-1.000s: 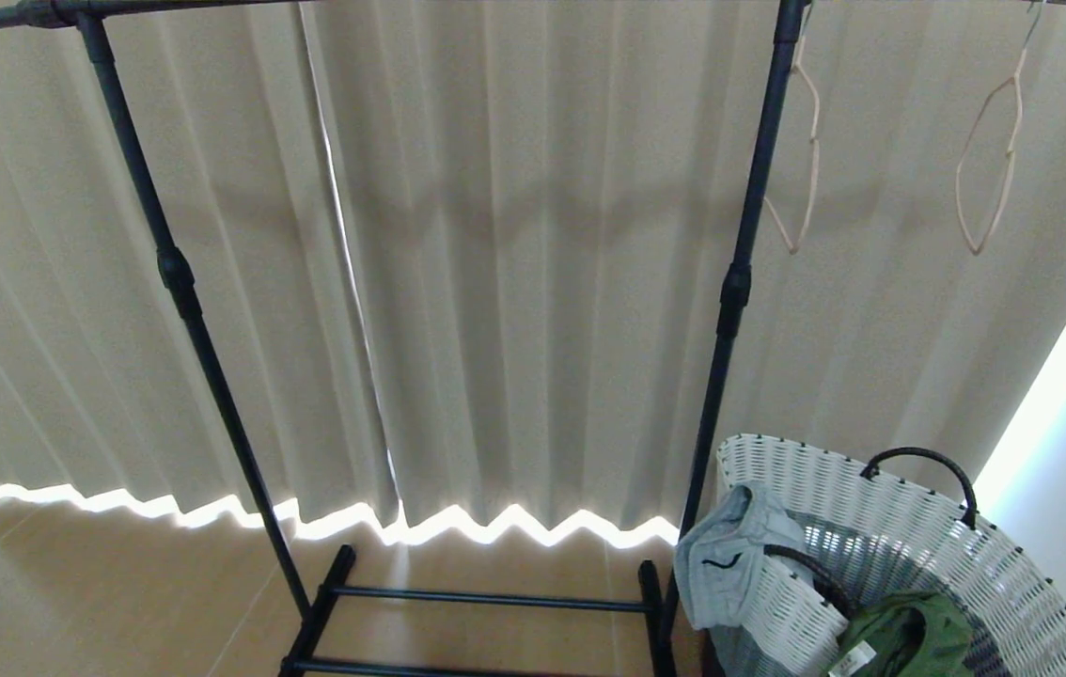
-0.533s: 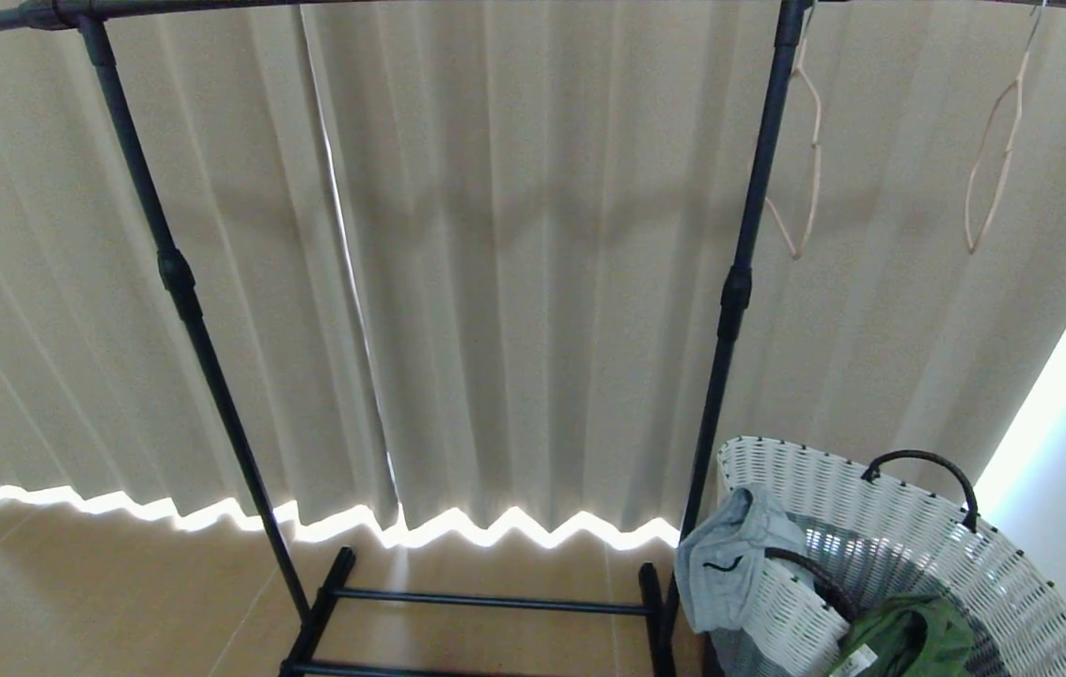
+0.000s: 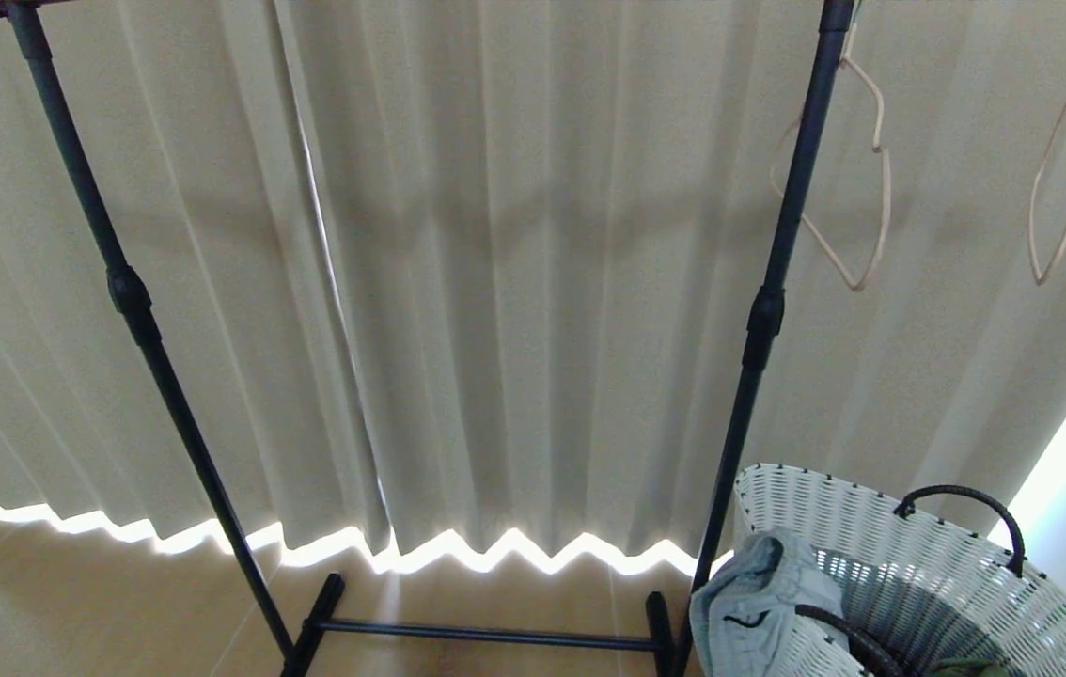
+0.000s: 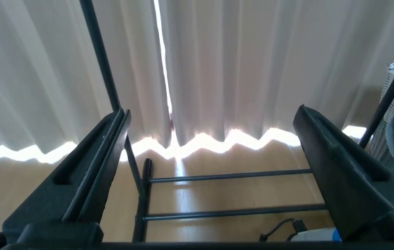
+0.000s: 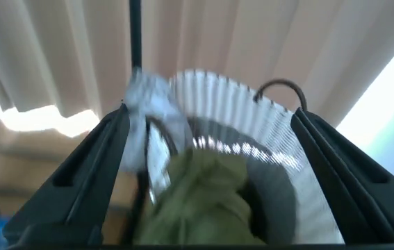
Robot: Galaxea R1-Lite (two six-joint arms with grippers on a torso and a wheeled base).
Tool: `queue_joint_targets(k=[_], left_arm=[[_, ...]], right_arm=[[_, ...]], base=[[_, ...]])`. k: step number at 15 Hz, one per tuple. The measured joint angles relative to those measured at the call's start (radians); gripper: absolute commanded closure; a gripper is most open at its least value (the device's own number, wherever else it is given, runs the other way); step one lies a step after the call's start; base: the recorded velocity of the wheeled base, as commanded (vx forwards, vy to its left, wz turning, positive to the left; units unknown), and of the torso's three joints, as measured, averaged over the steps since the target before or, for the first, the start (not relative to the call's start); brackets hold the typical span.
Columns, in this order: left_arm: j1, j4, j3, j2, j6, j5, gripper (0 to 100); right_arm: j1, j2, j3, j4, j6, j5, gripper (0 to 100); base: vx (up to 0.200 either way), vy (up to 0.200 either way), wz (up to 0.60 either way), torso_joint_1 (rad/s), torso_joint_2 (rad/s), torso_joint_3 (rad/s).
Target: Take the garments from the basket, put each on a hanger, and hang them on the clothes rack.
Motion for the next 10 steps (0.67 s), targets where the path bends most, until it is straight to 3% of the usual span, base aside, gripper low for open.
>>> queue_joint_targets(k=[5, 10], left_arm=[[0.000, 0.000, 0.000, 0.000, 0.000, 0.001, 0], [0.000, 0.000, 0.000, 0.000, 0.000, 0.001, 0]], right_arm=[[0.004, 0.243, -0.064, 0.075, -0.130, -0.004, 0], [0.004, 0.652, -0.081, -0.025, -0.282, -0.079, 0]], base=[[0.000, 0.000, 0.00, 0.000, 0.00, 0.000], [0.000, 0.000, 0.00, 0.000, 0.00, 0.000]])
